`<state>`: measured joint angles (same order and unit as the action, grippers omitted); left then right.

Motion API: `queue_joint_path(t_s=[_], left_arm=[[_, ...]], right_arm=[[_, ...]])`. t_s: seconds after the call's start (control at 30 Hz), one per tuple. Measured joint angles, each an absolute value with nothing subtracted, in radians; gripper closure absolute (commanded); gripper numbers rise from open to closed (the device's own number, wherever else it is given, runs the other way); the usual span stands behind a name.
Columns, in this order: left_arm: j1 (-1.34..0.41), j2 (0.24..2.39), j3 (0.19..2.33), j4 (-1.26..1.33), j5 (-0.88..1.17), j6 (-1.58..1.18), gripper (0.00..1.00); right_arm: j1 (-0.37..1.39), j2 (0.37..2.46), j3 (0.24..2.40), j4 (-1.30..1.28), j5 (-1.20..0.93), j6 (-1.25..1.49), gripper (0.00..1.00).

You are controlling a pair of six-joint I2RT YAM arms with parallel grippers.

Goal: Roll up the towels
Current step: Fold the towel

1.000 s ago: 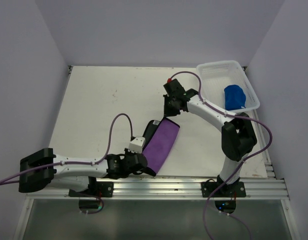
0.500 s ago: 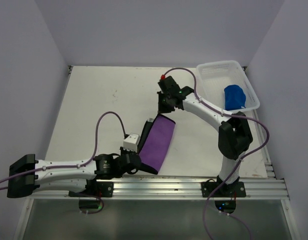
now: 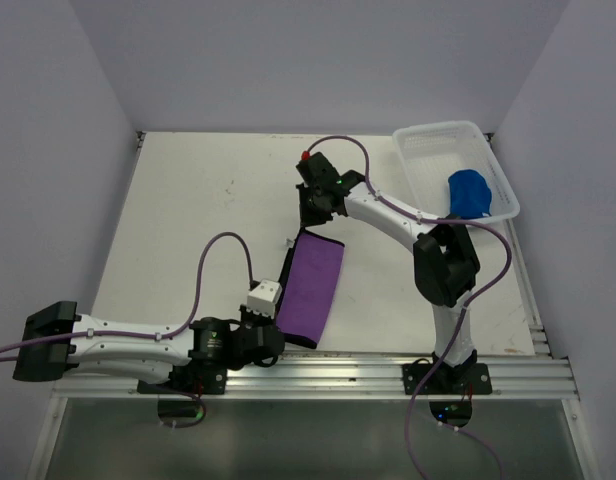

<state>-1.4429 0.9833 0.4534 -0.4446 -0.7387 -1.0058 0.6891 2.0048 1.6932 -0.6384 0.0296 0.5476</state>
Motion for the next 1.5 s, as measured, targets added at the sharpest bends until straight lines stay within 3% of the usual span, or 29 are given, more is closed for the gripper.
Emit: queue_joint_path(t_s=[0.2,0.33,0.37,0.4,0.43,0.53,0.67,0.93,0.97,1.2,1.37,1.43,1.5], left_arm=[[-1.462,1.056,0.459,-0.533,-0.763,-1.085,1.0],[-1.469,1.108,0.484,-0.579,-0.776,-1.121,0.63],[-1.469,1.121,0.491,-0.586,-0.78,-1.133,0.54],[-1.469,1.131,0.497,-0.594,-0.782,-1.143,0.51],[-1.469,1.139,0.502,-0.599,-0.784,-1.152,0.47],[-1.469,1.145,0.505,-0.614,-0.787,-1.173,0.44],[-1.47,1.127,0.505,-0.635,-0.789,-1.19,0.43],[-1.471,1.042,0.527,-0.647,-0.817,-1.185,0.3],[-1.472,1.043,0.53,-0.646,-0.818,-1.184,0.29],[-1.473,0.993,0.537,-0.636,-0.817,-1.15,0.21],[-1.473,0.936,0.546,-0.622,-0.818,-1.104,0.2],[-1.473,0.937,0.552,-0.616,-0.817,-1.087,0.2],[-1.473,0.937,0.554,-0.609,-0.817,-1.076,0.2]], right_arm=[[0.705,2.053,1.718,-0.641,0.027,0.541,1.0],[0.706,2.073,1.725,-0.643,0.031,0.539,1.0],[0.706,2.076,1.726,-0.644,0.032,0.538,0.96],[0.706,2.078,1.726,-0.644,0.032,0.537,0.84],[0.706,2.081,1.727,-0.644,0.031,0.538,0.64],[0.706,2.087,1.733,-0.642,0.025,0.528,0.46],[0.706,2.088,1.743,-0.644,0.024,0.518,0.36],[0.706,2.046,1.835,-0.709,0.075,0.493,0.35],[0.706,1.997,1.79,-0.709,0.093,0.491,0.4],[0.706,1.657,1.416,-0.669,0.115,0.513,0.43],[0.707,1.544,1.174,-0.596,0.106,0.554,0.59],[0.709,1.559,1.122,-0.574,0.101,0.573,0.58],[0.715,1.574,1.09,-0.553,0.09,0.591,0.48]])
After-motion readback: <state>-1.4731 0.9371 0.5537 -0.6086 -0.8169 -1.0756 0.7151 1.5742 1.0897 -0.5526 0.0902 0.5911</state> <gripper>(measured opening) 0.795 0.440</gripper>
